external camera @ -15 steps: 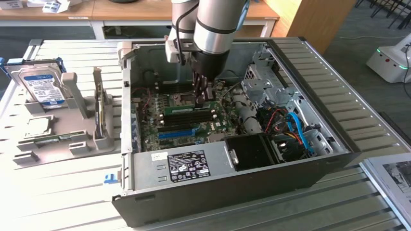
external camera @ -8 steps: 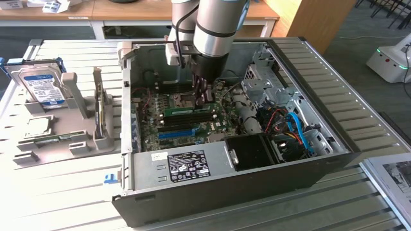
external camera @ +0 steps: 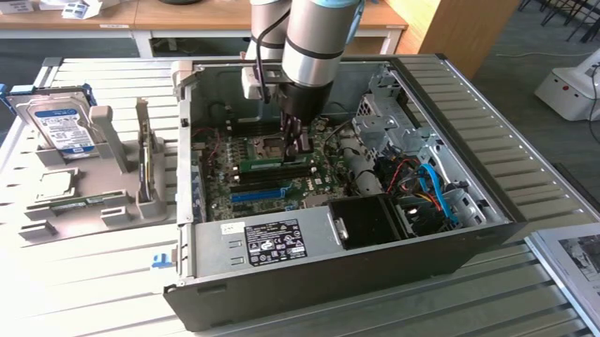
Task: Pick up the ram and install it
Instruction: 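Insert the ram into the slot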
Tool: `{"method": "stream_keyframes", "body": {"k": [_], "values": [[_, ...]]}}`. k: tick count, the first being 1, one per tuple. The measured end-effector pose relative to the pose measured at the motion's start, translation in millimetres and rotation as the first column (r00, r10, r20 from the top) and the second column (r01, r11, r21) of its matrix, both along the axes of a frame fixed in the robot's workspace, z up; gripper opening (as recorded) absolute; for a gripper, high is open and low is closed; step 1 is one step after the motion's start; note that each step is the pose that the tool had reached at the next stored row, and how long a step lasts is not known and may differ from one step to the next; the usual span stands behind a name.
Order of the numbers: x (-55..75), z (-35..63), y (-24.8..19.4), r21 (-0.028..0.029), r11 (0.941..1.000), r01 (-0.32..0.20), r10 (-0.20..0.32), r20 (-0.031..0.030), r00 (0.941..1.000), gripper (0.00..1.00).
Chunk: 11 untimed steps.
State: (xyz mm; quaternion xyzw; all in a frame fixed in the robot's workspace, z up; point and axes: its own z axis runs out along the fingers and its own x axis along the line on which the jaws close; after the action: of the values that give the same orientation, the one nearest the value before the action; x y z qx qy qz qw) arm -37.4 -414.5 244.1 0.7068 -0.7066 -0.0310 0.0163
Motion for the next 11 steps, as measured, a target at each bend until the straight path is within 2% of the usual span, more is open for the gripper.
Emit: {"method": "stream_keyframes", "body": {"k": [11], "values": [[2.4,-0.4,0.0,0.0000,1.0000,0.001,-0.001,0.0000,1.0000,0.11]]}}
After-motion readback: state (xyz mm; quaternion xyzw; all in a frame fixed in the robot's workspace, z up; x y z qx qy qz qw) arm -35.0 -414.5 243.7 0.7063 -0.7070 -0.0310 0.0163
